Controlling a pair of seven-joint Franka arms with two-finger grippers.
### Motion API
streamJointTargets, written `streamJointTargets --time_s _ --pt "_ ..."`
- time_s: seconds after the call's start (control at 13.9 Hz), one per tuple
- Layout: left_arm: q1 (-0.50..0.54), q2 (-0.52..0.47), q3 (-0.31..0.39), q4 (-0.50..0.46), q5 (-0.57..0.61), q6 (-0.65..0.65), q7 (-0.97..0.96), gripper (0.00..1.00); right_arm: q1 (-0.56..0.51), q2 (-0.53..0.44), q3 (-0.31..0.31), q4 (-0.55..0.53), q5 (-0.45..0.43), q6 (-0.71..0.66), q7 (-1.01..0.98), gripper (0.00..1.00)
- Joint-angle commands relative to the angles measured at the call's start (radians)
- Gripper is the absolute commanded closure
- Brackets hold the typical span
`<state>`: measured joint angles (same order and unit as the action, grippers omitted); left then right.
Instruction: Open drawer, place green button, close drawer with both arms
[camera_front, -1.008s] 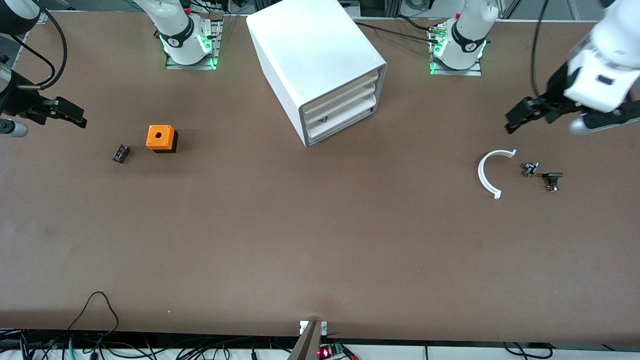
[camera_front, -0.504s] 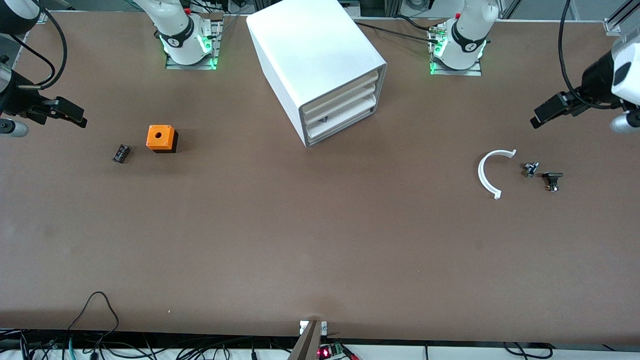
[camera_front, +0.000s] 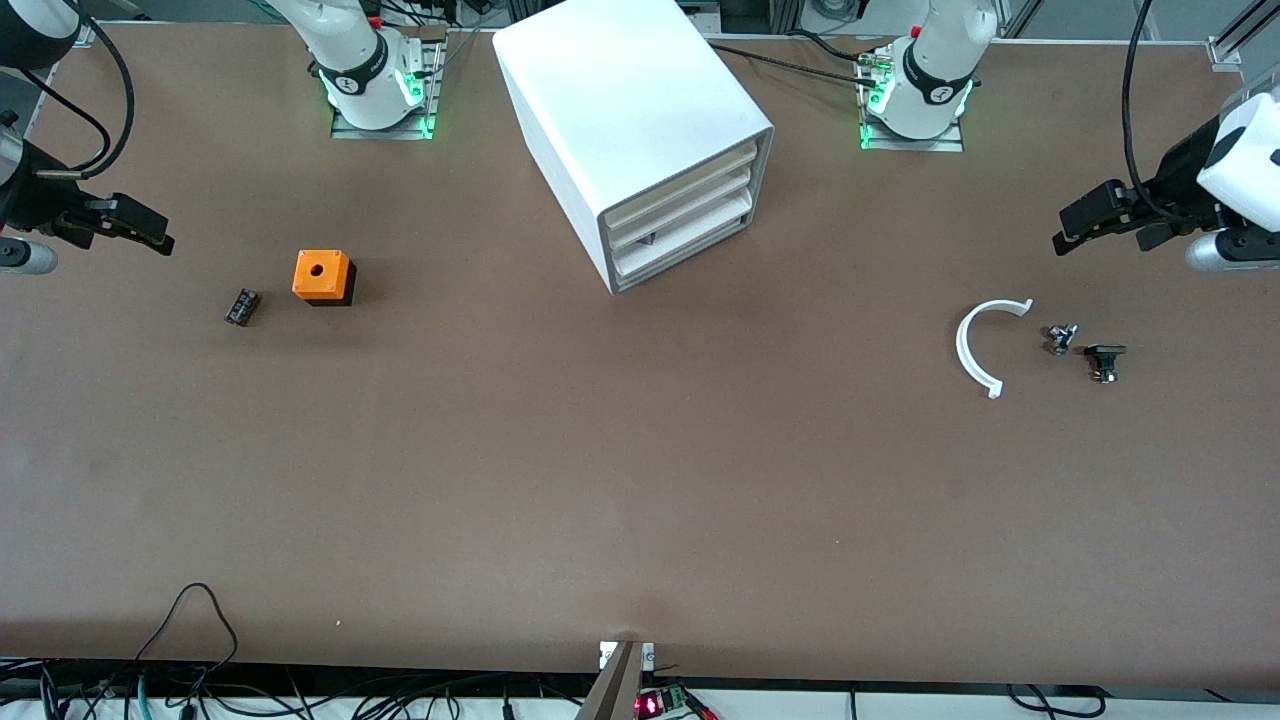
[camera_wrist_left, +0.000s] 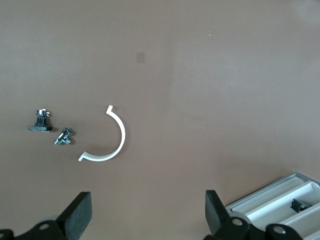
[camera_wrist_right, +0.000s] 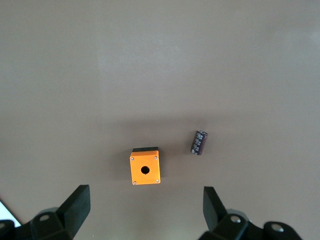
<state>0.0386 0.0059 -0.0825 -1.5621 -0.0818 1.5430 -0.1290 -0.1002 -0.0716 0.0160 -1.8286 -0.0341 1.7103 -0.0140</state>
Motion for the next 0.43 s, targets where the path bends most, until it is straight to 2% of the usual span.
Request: streamJointTargets --time_s 0.0,0.36 --pt "-0.002 0.011 -0.007 0.034 0.016 -0.04 0.043 0.0 -0.001 -0.02 0.002 -0.014 0.022 -0.006 0.008 0.0" --pt "0.0 0.013 -0.016 0.034 0.02 -0.037 0.045 0.0 0.0 -0.022 0.006 -0.014 0.022 -0.009 0.016 0.0"
